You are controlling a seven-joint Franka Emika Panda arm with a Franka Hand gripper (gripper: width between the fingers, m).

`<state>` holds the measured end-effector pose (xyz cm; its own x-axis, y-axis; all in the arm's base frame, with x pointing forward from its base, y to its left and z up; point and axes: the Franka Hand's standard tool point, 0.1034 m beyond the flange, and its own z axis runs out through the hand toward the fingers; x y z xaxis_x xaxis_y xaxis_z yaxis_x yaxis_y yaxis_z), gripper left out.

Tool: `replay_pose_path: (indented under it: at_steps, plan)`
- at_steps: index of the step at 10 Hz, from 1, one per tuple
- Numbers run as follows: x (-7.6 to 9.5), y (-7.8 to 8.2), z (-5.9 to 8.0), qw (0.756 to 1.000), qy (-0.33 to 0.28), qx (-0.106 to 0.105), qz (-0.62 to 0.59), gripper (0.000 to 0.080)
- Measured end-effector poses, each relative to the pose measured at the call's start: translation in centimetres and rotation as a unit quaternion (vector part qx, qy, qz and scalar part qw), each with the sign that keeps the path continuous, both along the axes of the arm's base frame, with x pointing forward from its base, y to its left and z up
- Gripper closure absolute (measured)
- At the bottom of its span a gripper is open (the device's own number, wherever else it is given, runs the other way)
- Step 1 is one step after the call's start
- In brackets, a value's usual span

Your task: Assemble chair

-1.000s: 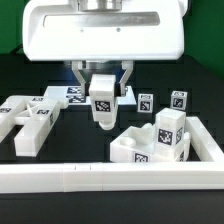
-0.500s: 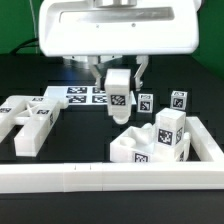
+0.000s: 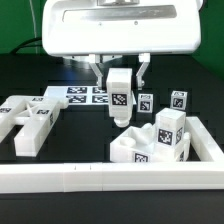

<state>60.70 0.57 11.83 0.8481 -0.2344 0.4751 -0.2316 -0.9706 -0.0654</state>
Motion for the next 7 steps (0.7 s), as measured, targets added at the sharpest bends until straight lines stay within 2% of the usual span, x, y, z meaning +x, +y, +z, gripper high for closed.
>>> replay_pose_path:
  at_steps: [1,4,7]
  plan:
    - [-0.8,0.7,-0.3,1.000,-0.028,-0.009,0.003,0.0509]
    - [-1.7,2.3,-1.1,0.999,-0.029,-0.012,0.013,0.0509]
    - [-1.5,2.1,-1.2,0.999,-0.037,-0.018,0.016,0.0509]
